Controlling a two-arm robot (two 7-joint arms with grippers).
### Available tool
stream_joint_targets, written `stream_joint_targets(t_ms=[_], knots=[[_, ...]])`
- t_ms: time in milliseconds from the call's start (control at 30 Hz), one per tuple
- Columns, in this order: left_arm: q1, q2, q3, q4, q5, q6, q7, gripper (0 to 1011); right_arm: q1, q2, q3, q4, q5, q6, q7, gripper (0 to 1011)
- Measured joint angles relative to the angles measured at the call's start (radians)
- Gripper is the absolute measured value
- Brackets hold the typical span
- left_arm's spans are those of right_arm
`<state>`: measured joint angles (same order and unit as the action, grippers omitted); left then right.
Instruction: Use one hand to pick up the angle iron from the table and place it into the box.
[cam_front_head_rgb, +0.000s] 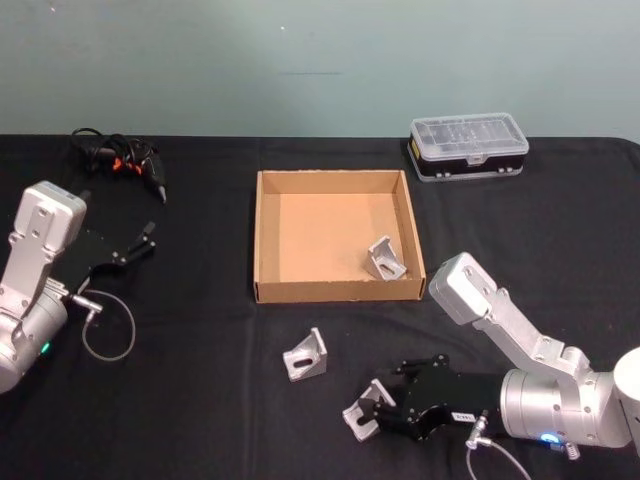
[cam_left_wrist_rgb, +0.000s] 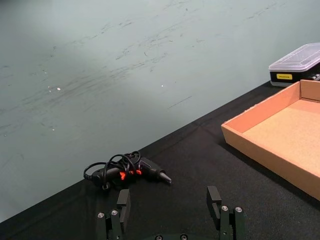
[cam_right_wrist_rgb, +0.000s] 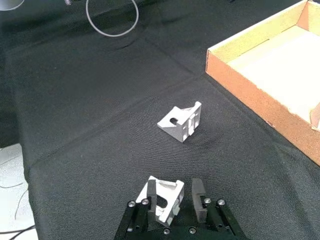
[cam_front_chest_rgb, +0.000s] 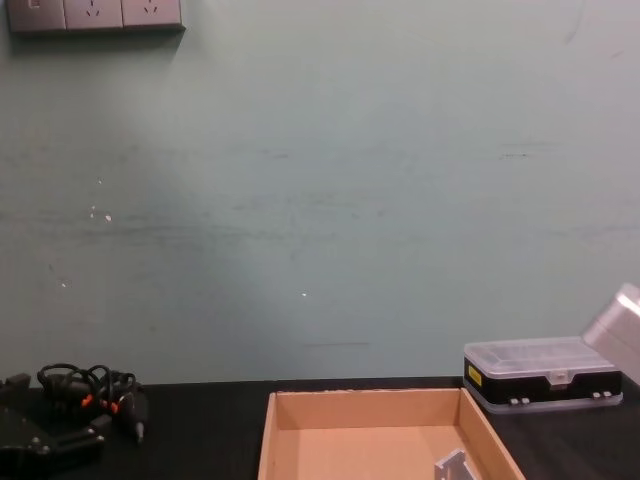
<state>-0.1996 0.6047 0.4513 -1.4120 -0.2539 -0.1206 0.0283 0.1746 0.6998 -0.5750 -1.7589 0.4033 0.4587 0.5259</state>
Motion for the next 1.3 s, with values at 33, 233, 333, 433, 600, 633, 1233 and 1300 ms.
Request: stream_joint_targets(t_ms=[33, 233, 333, 433, 600, 633, 1233, 1300], knots=[[0.0, 0.0, 0.0, 0.0, 0.0, 0.0, 0.0, 1000, -0.001, 0.001, 0.0, -0.001, -0.001, 0.0, 0.0, 453], [0.0, 0.0, 0.0, 0.0, 0.0, 0.0, 0.0, 1000, -0.003, 0.0, 0.001, -0.001, -0.003, 0.0, -0.002, 301], [0.0, 0.0, 0.0, 0.0, 0.0, 0.0, 0.0, 1000, -0.004, 0.0, 0.001, -0.002, -0.004, 0.0, -0.002, 161], [0.0, 0.0, 0.0, 0.0, 0.0, 0.0, 0.0, 1000, -0.004, 0.0, 0.001, -0.002, -0.007, 0.0, -0.001, 96], [0.0, 0.0, 0.0, 0.0, 0.0, 0.0, 0.0, 1000, -0.004, 0.0, -0.001, -0.004, -0.012, -0.001, -0.001, 82], [0.0, 0.0, 0.0, 0.0, 0.0, 0.0, 0.0, 1000, -0.005, 0.0, -0.001, -0.006, -0.013, -0.001, -0.001, 81], [0.0, 0.0, 0.0, 0.0, 0.0, 0.0, 0.0, 1000, -0.004, 0.009, 0.12, -0.121, 0.002, -0.052, -0.071, 81], [0.0, 0.0, 0.0, 0.0, 0.0, 0.0, 0.0, 1000, 0.01, 0.004, 0.136, -0.123, -0.001, -0.06, -0.083, 81]])
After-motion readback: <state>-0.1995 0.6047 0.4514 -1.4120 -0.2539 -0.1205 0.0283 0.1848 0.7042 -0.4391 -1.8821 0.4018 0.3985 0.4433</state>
